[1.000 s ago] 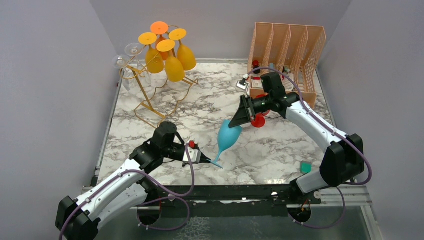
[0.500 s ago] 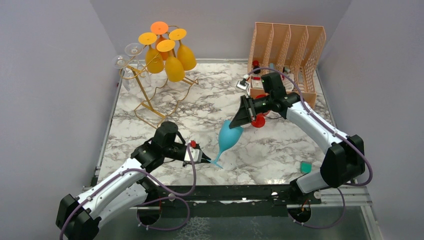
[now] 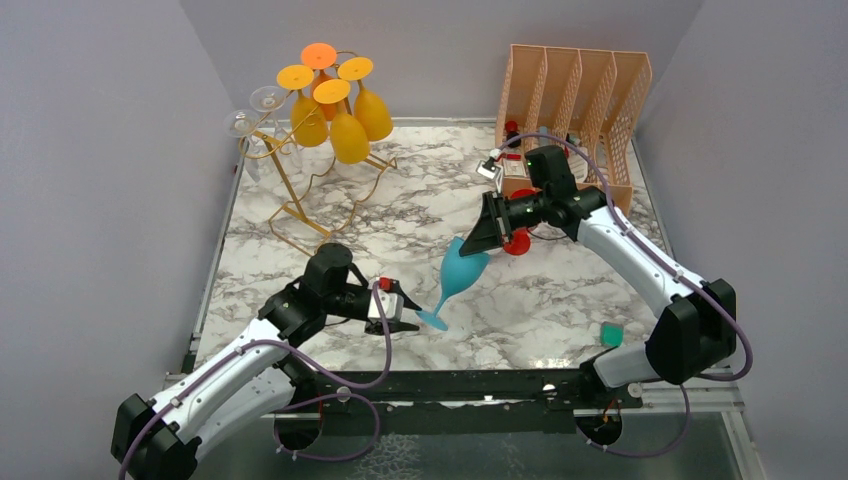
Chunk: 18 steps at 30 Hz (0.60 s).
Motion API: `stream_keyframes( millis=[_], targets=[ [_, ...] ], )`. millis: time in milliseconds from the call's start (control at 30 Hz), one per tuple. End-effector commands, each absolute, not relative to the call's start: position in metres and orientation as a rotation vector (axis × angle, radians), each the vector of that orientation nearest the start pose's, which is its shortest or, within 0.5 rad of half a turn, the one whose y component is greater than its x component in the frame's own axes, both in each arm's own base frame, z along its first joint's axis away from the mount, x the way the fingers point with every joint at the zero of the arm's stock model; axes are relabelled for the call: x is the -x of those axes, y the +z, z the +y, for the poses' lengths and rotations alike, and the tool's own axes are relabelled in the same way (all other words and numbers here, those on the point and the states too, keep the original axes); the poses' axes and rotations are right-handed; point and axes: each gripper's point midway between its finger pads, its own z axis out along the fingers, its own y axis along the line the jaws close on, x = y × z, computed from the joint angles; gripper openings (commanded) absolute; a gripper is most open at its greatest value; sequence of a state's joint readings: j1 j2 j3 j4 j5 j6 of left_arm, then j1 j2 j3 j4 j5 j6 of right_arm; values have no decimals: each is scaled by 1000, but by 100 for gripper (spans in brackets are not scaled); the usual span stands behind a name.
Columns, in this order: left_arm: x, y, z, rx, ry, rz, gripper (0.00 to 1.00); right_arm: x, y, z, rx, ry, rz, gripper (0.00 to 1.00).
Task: Take the wine glass off the wine glass rack
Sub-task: Place the wine glass at the center of the board.
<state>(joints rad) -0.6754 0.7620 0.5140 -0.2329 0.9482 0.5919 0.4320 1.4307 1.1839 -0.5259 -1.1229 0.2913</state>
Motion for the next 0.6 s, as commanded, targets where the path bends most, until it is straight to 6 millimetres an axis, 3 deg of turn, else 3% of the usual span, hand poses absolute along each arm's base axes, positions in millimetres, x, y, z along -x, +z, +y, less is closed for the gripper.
stream_keyframes(
  millis=[0, 167, 300, 567],
  targets=[
    [-111, 179, -250, -1550, -991, 1184, 52, -214, 243, 270, 733, 1528, 2232, 1],
    [-133, 188, -250, -1403, -908, 1259, 76, -221, 234, 266, 698, 1369, 2261, 1],
    [-160, 198, -241, -1171, -819, 1365, 96, -232, 227, 260, 666, 1180, 2271, 1],
    [-207, 206, -207, -664, -684, 1581, 99, -263, 216, 245, 601, 755, 2244, 1]
  ],
)
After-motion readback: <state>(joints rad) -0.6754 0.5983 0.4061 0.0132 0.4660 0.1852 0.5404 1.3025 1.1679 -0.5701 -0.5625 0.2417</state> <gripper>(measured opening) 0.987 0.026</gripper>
